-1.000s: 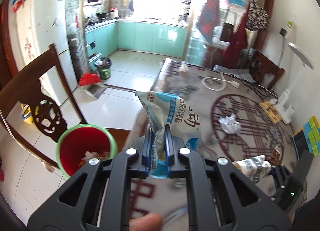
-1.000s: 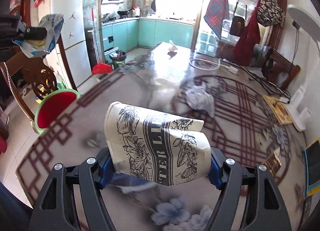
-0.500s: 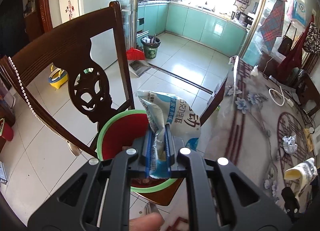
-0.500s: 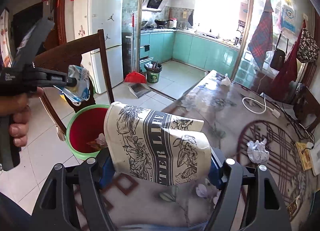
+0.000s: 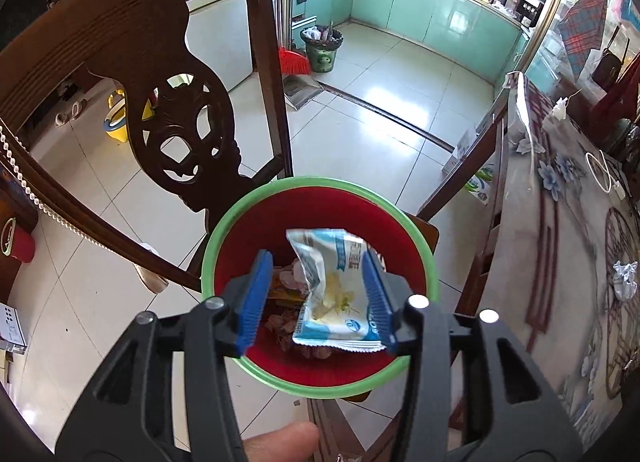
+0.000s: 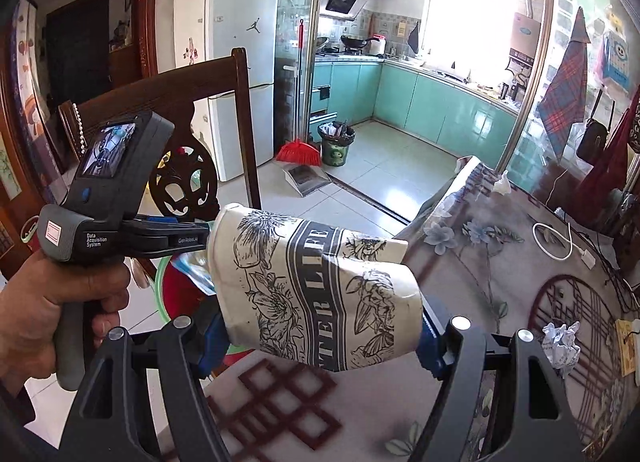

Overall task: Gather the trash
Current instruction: 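Open the left tool over the bucket while the right tool releases the paper cup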

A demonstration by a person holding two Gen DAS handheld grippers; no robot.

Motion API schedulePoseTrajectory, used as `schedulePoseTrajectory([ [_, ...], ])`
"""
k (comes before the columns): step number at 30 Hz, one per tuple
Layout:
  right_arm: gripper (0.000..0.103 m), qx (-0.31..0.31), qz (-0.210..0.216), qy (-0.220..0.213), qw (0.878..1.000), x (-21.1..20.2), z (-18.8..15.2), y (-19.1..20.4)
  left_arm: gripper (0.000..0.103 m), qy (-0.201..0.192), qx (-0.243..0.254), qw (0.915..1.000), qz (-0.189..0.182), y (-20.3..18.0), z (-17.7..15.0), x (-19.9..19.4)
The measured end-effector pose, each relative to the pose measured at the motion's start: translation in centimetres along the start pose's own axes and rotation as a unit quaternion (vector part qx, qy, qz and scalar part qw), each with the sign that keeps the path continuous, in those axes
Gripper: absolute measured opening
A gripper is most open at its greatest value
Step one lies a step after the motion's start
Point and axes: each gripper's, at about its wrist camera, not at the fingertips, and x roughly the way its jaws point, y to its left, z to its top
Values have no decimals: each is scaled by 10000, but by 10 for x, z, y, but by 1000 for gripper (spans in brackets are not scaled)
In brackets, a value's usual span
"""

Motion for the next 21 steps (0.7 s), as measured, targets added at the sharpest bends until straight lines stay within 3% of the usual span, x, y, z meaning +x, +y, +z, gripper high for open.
schedulePoseTrajectory([
  [3,72,-47,75,0,10000,8,4,8,66,-156,-190,9997,41,10,6,-12],
  [7,72,-119,240,-14,9996,21,10,23,88,-615,-417,9968,284,27,16,-40],
  [10,72,-167,366,-5,9992,33,16,35,98,-1003,-634,9925,296,41,22,-65],
  [17,72,-313,657,86,9973,66,34,67,98,-1707,-1176,9744,870,71,29,-109],
  [21,72,-375,778,218,9960,91,40,86,98,-1916,-1436,9658,997,85,29,-123],
])
